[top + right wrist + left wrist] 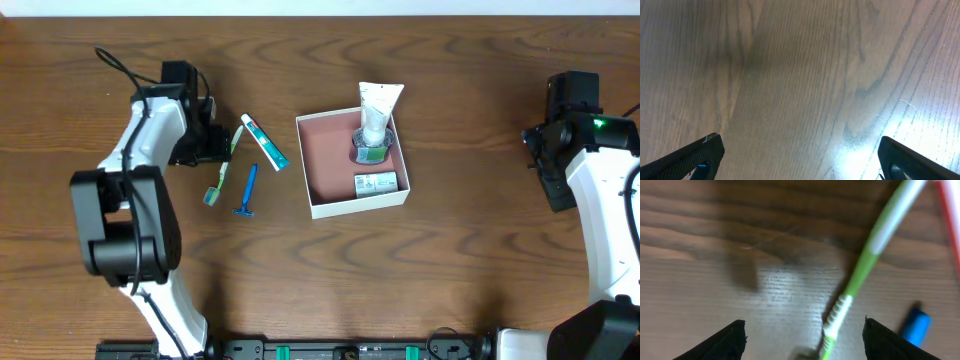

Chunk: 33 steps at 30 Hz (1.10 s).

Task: Pack container
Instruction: 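Move the left gripper down over the green toothbrush, then close the left gripper on the toothbrush handle and lift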

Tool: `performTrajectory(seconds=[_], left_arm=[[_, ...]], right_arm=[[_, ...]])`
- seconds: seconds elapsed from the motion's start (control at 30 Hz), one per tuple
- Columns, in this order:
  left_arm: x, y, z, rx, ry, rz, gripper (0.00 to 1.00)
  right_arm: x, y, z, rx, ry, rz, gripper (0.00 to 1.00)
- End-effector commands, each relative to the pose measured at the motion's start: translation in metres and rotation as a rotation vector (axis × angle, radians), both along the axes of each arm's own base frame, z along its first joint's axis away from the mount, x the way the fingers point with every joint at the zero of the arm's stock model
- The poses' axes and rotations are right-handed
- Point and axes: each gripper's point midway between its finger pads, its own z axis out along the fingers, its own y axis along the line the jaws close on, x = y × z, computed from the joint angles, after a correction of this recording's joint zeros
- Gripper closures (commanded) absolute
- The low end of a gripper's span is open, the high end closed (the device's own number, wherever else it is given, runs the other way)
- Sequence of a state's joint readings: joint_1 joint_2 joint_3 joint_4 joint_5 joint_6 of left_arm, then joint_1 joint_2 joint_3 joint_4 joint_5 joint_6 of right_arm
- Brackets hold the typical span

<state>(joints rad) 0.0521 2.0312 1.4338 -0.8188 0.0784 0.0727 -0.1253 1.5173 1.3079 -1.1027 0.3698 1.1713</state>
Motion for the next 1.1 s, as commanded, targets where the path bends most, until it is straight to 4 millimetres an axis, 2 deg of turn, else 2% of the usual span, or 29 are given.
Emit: performTrajectory(seconds=[0.0, 0.2, 0.3, 0.43, 0.57, 0.73, 0.77, 0.87, 1.07], left_arm=[[-0.012, -0.002, -0.019, 0.017, 0.065, -0.023, 0.25], [-0.013, -0.003, -0.021, 0.017, 0.071, -0.027, 0.25], [-0.016, -0.005, -0.025, 0.016, 0.090, -0.032, 0.30], [-0.019, -0.008, -0.029, 0.016, 0.103, -0.041, 0.43], [-0.019, -0.009, -0.029, 0.016, 0.102, -0.042, 0.67], [-0.019, -0.009, -0.029, 0.016, 0.102, -0.027, 0.81], [-0.019, -0.009, -0.029, 0.015, 0.102, -0.022, 0.86], [-0.019, -0.009, -0.028, 0.015, 0.103, 0.003, 0.91], [-0.014, -0.011, -0.019, 0.002, 0.087, 0.080, 0.91]], right_arm=[[0.000, -0.004, 0.001, -0.015, 0.005, -0.001, 0.01], [0.000, -0.004, 0.001, -0.015, 0.005, -0.001, 0.01], [0.000, -0.004, 0.001, -0.015, 0.005, -0.001, 0.01], [0.000, -0.004, 0.001, -0.015, 0.005, -0.001, 0.01], [0.000, -0.004, 0.001, -0.015, 0.005, -0.001, 0.01], [0.000, -0.004, 0.001, -0.015, 0.005, -0.001, 0.01], [0.000, -0.004, 0.001, -0.015, 0.005, -0.001, 0.01], [0.000, -0.004, 0.001, -0.015, 0.005, -0.001, 0.01], [0.000, -0.004, 0.001, -0.015, 0.005, -0.001, 0.01]])
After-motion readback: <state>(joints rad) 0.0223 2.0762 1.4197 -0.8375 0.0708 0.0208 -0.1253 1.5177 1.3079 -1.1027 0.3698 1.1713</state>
